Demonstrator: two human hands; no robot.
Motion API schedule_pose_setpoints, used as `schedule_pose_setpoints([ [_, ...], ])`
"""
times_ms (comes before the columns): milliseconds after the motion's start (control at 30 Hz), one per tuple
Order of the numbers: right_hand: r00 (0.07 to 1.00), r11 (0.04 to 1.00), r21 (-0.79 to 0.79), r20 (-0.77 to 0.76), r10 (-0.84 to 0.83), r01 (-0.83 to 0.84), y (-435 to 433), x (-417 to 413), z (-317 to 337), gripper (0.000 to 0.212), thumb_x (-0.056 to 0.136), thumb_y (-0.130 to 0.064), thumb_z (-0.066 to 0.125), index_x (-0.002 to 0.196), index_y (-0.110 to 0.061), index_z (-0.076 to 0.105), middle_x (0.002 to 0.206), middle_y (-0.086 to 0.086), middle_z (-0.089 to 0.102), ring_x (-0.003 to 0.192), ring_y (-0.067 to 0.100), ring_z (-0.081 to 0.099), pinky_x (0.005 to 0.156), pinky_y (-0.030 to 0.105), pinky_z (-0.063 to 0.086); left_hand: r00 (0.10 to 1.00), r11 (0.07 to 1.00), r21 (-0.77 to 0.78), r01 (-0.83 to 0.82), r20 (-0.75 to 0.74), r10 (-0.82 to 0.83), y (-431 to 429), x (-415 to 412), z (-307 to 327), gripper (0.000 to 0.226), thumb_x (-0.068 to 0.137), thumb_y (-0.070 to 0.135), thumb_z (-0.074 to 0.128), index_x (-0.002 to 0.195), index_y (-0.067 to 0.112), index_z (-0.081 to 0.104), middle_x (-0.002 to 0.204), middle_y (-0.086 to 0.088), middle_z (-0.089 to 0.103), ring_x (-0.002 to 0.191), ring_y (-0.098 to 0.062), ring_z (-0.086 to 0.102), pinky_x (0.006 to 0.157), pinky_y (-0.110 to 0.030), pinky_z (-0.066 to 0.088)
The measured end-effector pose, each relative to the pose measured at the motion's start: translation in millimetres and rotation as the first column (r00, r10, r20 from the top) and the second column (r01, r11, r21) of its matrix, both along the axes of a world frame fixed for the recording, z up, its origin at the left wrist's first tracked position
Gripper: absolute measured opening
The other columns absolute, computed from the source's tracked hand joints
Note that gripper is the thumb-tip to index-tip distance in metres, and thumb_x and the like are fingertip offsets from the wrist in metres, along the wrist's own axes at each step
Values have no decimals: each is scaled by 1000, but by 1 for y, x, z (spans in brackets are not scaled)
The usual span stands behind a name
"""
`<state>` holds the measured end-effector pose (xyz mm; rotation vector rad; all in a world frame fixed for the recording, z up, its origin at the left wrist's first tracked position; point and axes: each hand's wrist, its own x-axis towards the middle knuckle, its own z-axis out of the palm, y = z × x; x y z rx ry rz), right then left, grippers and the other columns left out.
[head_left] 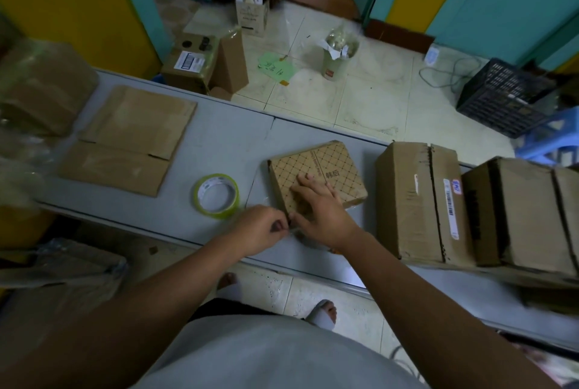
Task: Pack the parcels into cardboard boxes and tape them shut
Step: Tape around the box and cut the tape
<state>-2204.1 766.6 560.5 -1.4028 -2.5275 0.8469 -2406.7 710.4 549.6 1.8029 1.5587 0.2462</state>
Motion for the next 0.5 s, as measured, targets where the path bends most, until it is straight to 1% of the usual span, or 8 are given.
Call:
schedule_pose_setpoints([
  [100,1000,1000,-23,-2,-14,14,2,-1,-2,66,96,-39,66,156,-24,44,170,-4,26,159,12,10,130,49,2,995,996,-54,-71,68,75,0,2,-3,8,91,25,77,97,21,77,88,8,75,76,-5,67,67,-19,48],
  [167,1000,999,-36,-7,-30,30,4,-1,-2,63,97,-37,66,155,-25,46,170,-6,28,159,11,12,130,47,4,993,994,-84,-69,86,77,2,0,-5,7,92,25,76,97,20,79,86,7,73,75,-6,67,64,-14,45],
  [233,999,998,-54,-5,-32,32,5,-2,-1,61,97,-36,66,154,-24,46,170,-7,28,159,11,13,128,44,3,995,997,-70,-37,85,43,4,-3,-5,7,93,21,73,94,20,80,85,6,71,76,-10,66,64,-12,44],
  [300,1000,998,-60,-5,-28,28,6,-2,0,61,98,-35,66,154,-24,47,169,-6,28,159,12,13,128,43,4,995,998,-49,-28,97,32,4,-2,-3,8,94,20,72,94,20,80,87,7,66,77,-9,63,68,-16,45],
  [367,1000,998,-60,-6,-29,29,6,-2,-1,60,97,-35,66,153,-25,47,169,-5,30,158,13,15,129,45,6,991,997,-74,-39,127,48,4,-1,-4,8,96,22,70,99,19,77,91,7,69,79,-8,66,73,-24,52],
  [433,999,997,-64,-17,-33,32,6,-2,0,60,97,-34,67,153,-25,48,169,-4,31,158,14,16,130,47,8,981,990,-132,-57,179,80,2,-1,-8,6,99,20,69,101,17,74,88,5,74,72,-5,68,72,-28,56],
  [500,999,998,-64,-21,-27,25,5,-1,1,59,97,-33,67,153,-24,48,168,-3,31,158,15,17,130,48,9,965,984,-156,-87,232,122,1,-5,-10,5,99,16,70,101,14,74,86,3,77,65,-2,67,68,-30,59],
])
